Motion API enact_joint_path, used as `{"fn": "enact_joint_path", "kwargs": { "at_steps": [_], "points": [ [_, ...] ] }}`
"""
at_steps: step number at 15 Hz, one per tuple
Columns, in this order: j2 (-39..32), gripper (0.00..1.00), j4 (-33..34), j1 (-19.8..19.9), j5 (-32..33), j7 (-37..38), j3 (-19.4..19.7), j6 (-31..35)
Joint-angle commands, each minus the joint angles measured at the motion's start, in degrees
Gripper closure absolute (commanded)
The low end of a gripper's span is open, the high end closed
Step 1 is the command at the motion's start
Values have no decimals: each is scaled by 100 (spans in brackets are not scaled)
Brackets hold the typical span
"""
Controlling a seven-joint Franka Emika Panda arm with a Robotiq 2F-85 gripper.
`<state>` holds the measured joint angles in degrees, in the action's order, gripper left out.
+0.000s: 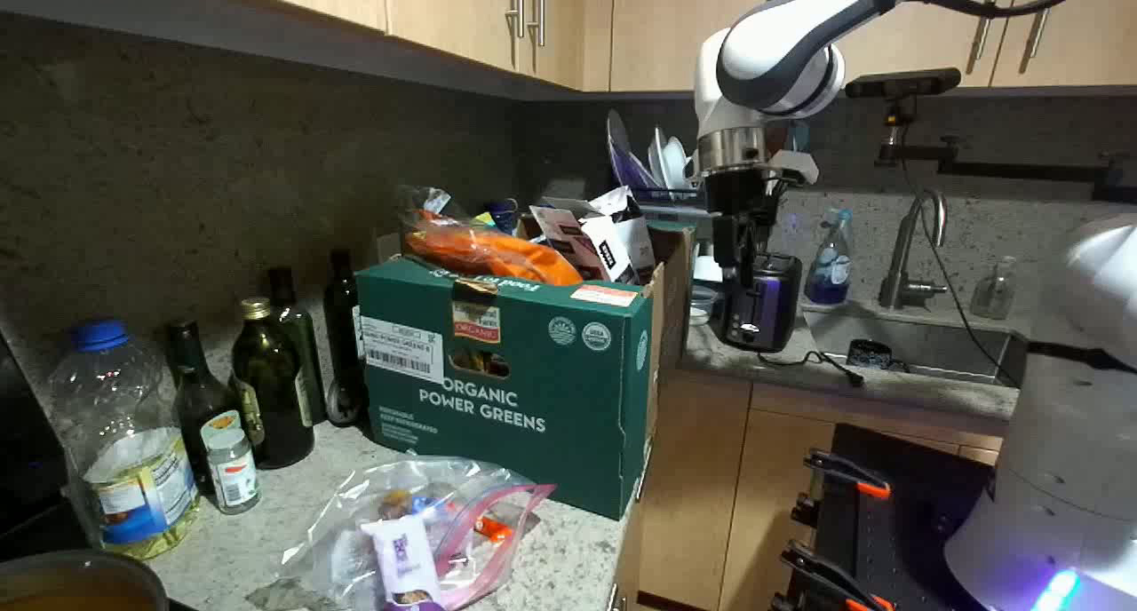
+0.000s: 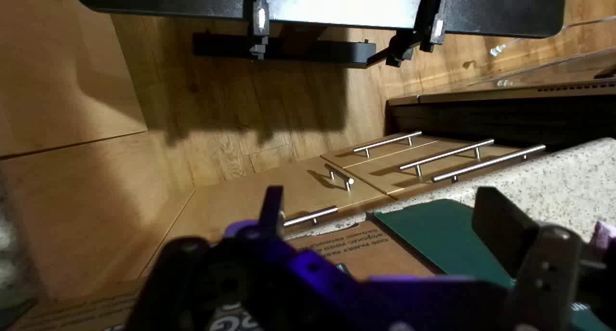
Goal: Put the Ziploc bag on the counter in the box
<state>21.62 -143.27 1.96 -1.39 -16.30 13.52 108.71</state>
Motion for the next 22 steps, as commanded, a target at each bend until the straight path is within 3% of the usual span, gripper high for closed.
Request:
{"fn": "enact_joint_path", "kwargs": {
  "at_steps": [1, 14, 22],
  "points": [
    [-13, 0, 12, 135, -44, -41, -125, -17],
    [285, 0, -396, 79, 222, -247, -346, -156],
    [556, 0, -986, -544, 7, -260, -1074, -226]
  ]
}}
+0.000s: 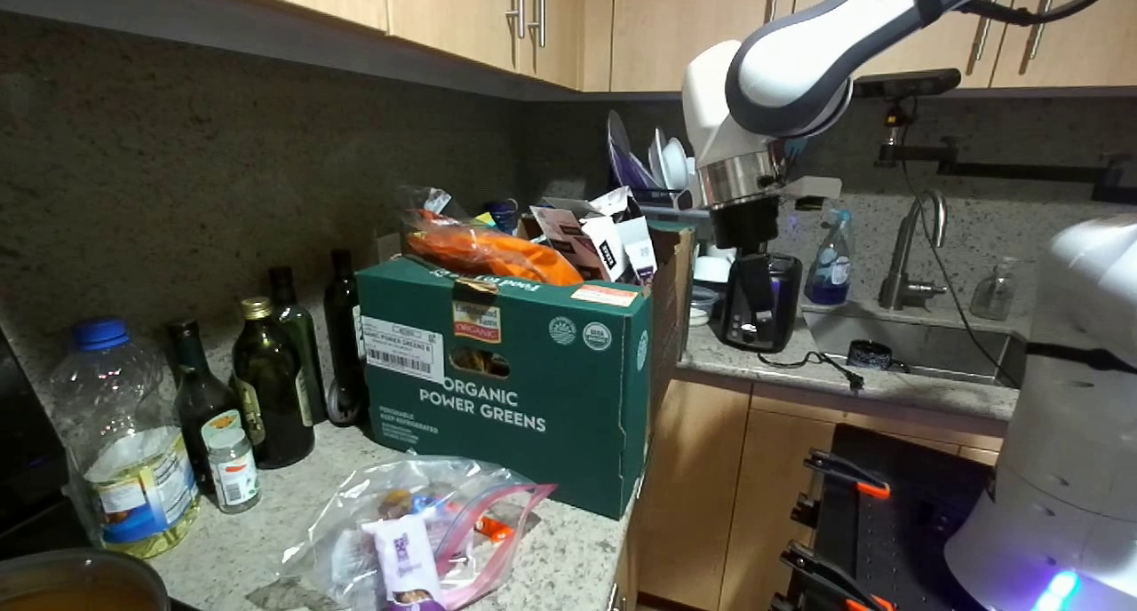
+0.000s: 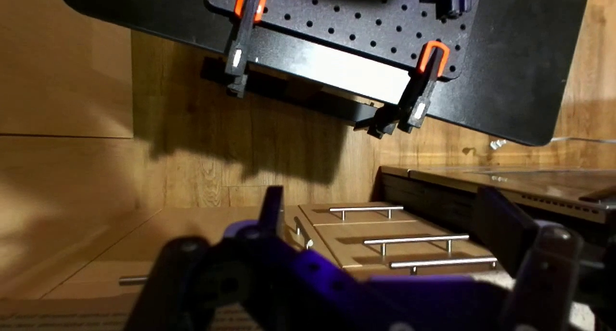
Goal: Put the Ziploc bag on the counter in the box
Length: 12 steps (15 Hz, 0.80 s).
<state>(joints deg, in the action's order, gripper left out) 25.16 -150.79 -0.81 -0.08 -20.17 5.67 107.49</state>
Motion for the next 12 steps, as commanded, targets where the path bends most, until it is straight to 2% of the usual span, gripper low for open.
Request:
{"fn": "enact_joint_path", "kwargs": {
  "at_steps": [1, 5, 6, 12],
  "points": [
    [176, 0, -278, -386, -190, 167, -402, -89],
    [-119, 0, -286, -895, -529, 416, -887, 34],
    [-17, 0, -269, -755, -402, 278, -736, -12],
    [-45, 0, -273, -783, -414, 311, -729, -10]
  ]
}}
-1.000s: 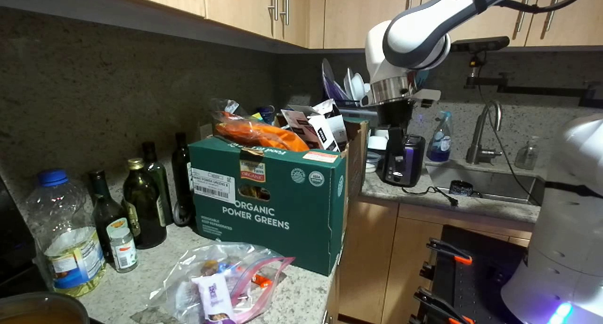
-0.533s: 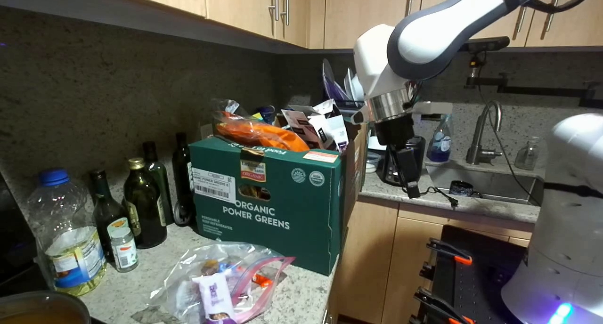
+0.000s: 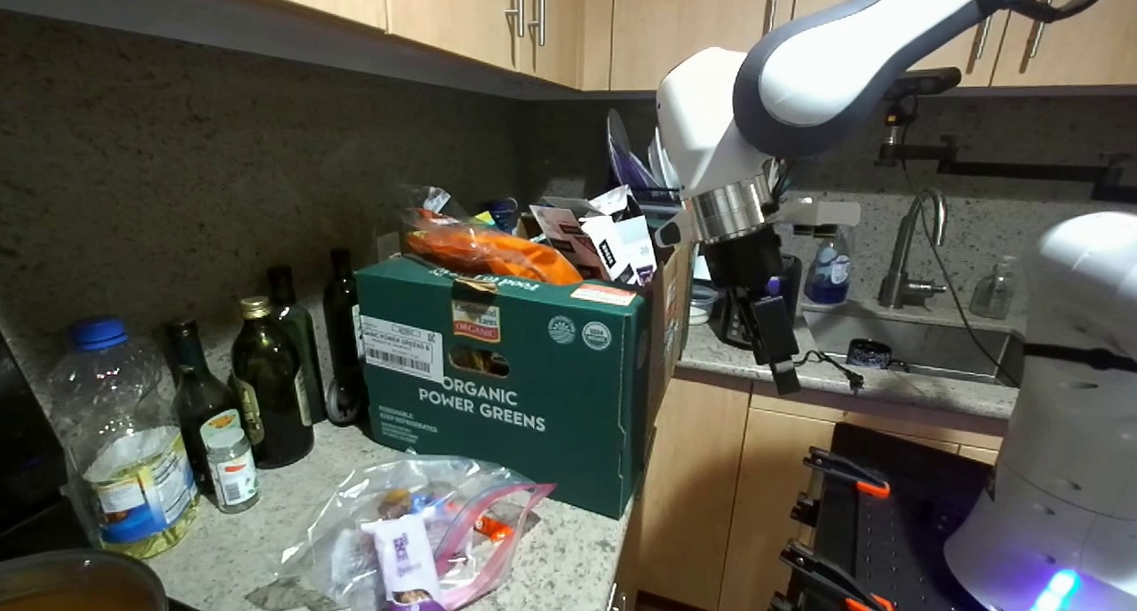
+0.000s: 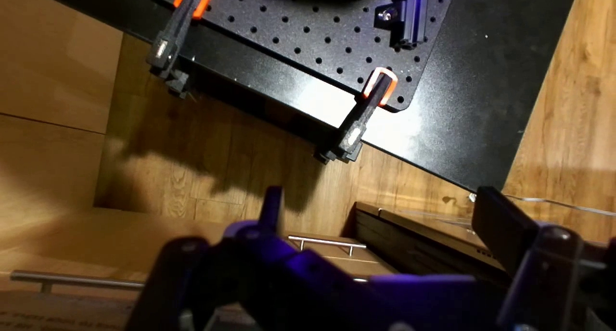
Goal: Put the Ziploc bag on the counter in the box
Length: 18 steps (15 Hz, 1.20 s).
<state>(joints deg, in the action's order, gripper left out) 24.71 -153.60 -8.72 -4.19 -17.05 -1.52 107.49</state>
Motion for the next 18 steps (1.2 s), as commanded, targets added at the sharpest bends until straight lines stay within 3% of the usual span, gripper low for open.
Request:
{"fn": "enact_joint_path", "kwargs": {
  "at_steps": [1, 10, 18],
  "points": [
    [0, 0, 7, 12, -4, -3, -1, -10],
    [-1034, 0, 639, -412, -602, 352, -500, 461],
    [-2322, 0, 1593, -613, -311, 481, -1114, 911]
  ]
}}
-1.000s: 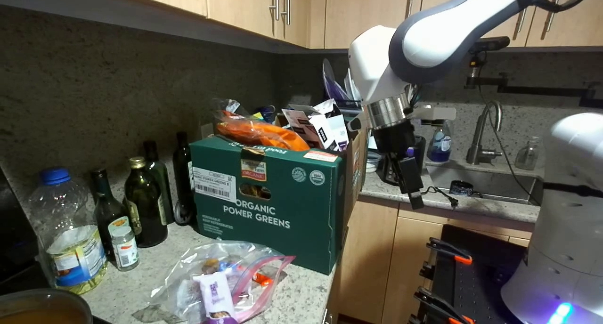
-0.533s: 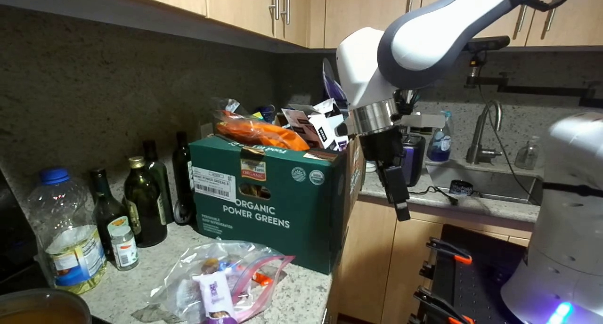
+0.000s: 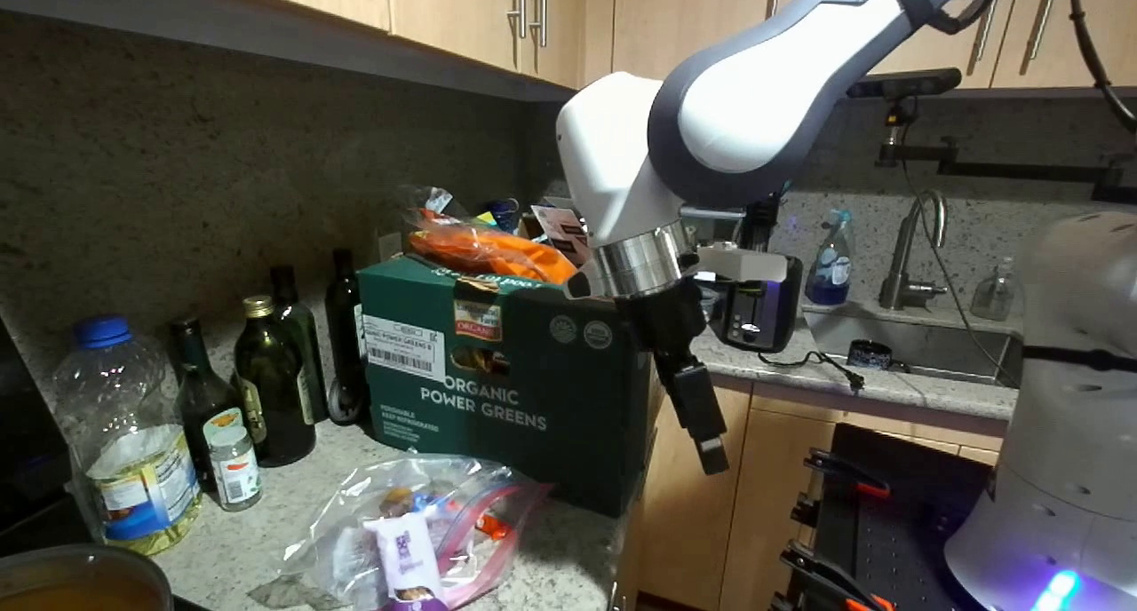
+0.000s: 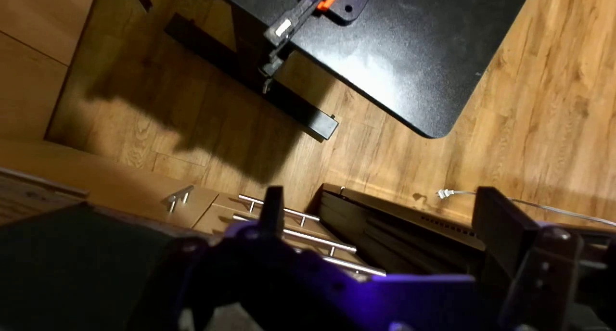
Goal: Put the Ziploc bag on the counter in the box
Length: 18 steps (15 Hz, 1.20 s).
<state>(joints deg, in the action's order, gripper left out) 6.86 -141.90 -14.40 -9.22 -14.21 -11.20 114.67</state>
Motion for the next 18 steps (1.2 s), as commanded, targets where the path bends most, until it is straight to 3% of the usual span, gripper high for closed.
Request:
{"fn": "enact_joint_path", "kwargs": {
  "at_steps": [1, 9, 14, 18],
  "points": [
    [-681, 0, 535, -61, 270, 250, -204, 253],
    [-1122, 0, 1241, -365, 858, 1018, -622, 171],
    [-1288, 0, 1427, -505, 1345, 801, -768, 696],
    [-1217, 0, 1352, -499, 1268, 849, -779, 625]
  ]
}}
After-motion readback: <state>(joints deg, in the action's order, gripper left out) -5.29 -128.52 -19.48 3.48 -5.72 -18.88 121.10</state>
